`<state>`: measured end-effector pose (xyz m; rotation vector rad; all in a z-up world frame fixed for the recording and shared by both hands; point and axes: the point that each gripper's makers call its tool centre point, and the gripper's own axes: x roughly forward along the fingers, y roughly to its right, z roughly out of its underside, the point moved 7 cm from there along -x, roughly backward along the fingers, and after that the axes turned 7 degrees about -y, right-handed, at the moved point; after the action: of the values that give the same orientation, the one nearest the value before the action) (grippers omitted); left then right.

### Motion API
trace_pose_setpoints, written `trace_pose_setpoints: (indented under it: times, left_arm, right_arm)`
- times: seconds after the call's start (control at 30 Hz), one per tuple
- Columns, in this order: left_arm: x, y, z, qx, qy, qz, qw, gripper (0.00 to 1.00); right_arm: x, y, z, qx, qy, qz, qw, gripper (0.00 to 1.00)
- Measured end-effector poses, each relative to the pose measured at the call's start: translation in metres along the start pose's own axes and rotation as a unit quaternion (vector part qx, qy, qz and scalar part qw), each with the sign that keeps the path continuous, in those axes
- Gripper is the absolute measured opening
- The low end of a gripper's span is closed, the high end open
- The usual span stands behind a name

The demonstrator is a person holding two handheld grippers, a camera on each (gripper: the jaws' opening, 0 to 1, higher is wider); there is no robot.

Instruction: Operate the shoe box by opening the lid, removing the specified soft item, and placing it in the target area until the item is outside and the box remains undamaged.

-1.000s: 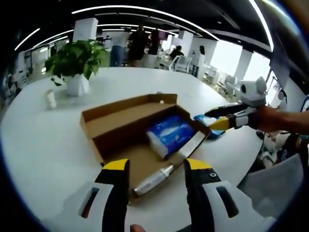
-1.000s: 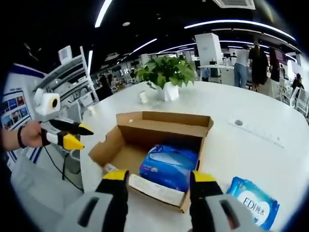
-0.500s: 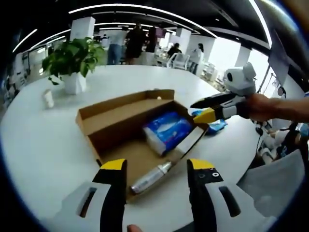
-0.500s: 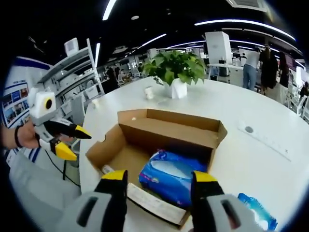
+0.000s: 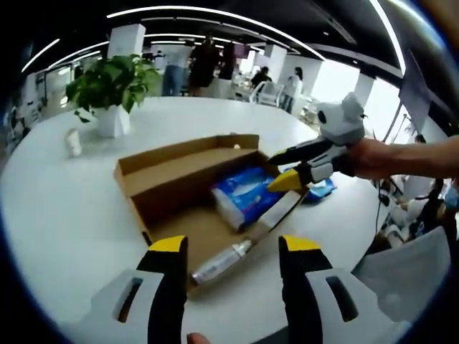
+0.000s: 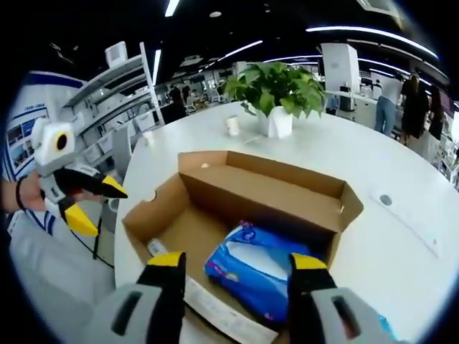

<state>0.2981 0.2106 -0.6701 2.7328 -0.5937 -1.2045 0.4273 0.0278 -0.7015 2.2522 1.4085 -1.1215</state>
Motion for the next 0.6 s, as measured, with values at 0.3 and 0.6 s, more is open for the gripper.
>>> trace_pose_setpoints:
  times: [0.3, 0.6]
  left_arm:
    - [0.0, 0.008, 0.002, 0.001, 0.001, 0.003, 1.0, 0.52]
    - [-0.001, 0.005, 0.004, -0.004, 0.001, 0.004, 1.0, 0.52]
  right_arm:
    - [0.016, 0.005, 0.004, -0.036, -0.033, -0.004, 0.9988, 0.6]
    - [0.023, 0.006, 0.003, -0.076, -0.052, -0.001, 0.9957, 0.61]
